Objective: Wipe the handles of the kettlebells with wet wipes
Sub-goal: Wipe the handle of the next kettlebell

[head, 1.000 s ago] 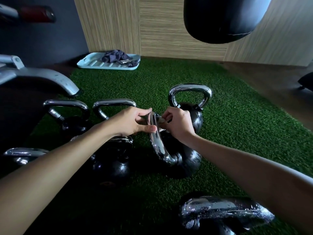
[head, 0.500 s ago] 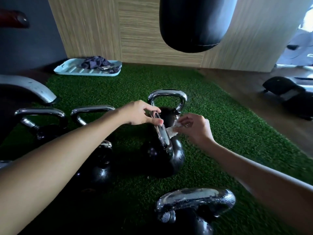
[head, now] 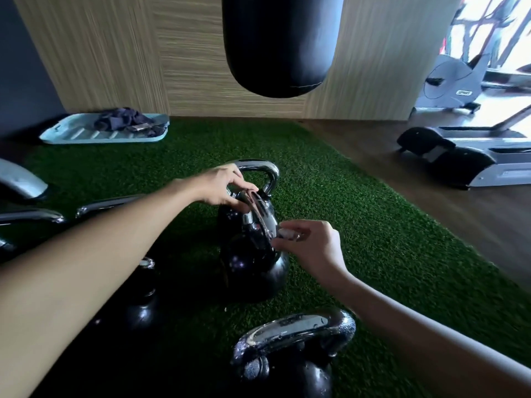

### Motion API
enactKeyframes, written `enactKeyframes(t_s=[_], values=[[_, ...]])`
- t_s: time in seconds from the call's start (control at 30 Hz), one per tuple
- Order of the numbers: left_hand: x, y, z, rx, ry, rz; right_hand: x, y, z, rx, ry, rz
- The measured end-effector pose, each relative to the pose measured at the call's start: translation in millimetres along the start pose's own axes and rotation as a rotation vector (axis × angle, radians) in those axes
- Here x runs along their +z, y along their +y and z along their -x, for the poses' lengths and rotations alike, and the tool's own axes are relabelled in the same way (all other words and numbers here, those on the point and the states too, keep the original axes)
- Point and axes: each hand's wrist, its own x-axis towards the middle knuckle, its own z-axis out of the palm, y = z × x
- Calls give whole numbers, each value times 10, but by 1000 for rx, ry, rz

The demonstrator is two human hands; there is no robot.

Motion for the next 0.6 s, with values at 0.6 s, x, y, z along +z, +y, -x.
enactKeyframes(t_s=[0.6], values=[[157, -155, -22, -6, 82, 160, 104, -72, 63, 9, 1, 137]])
